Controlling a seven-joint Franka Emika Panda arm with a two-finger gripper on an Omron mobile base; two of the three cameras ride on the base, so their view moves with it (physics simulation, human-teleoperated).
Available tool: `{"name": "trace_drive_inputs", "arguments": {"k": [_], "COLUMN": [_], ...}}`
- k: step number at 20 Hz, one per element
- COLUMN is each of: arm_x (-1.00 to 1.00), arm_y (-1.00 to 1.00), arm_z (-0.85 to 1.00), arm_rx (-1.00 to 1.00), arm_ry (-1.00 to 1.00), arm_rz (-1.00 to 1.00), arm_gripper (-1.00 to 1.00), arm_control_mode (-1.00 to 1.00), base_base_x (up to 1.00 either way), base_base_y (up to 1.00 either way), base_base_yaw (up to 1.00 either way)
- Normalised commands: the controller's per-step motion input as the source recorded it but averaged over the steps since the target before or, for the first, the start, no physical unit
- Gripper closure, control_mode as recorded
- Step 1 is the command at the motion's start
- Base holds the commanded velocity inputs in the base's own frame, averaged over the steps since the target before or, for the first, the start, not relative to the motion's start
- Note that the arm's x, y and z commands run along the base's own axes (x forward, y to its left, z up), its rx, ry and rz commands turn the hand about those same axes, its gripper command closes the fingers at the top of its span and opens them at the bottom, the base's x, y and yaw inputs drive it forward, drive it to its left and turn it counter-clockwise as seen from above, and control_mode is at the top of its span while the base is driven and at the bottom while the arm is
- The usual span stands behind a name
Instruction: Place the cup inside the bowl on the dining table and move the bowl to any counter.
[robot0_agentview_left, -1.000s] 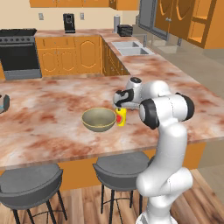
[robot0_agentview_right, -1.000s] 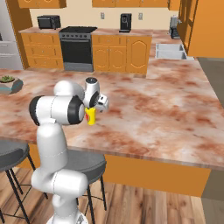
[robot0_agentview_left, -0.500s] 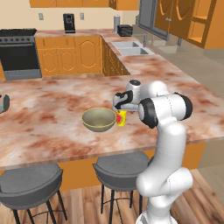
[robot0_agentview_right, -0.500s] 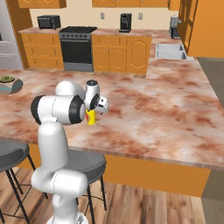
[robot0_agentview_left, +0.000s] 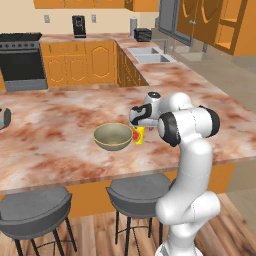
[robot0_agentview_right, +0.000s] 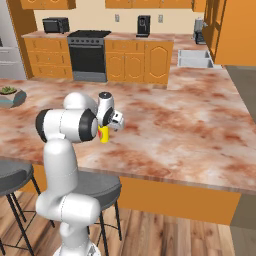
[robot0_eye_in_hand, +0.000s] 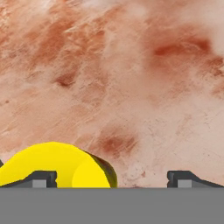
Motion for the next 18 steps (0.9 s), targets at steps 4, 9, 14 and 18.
{"name": "trace_drive_inputs", "arguments": {"k": [4,9,14,18], "arm_x": [0.0,0.0,0.0,0.0], "arm_y": [0.0,0.0,0.0,0.0], "arm_z": [0.0,0.0,0.0,0.0], "arm_rx": [0.0,0.0,0.0,0.0], "arm_ry": [0.0,0.0,0.0,0.0], "arm_rz": [0.0,0.0,0.0,0.0], "arm_gripper": [1.0,1.0,1.0,1.0], "arm_control_mode": [-1.0,-1.0,-1.0,-1.0], "base_base_x": [0.0,0.0,0.0,0.0], "base_base_y": [0.0,0.0,0.0,0.0], "base_base_yaw": [0.0,0.0,0.0,0.0]}}
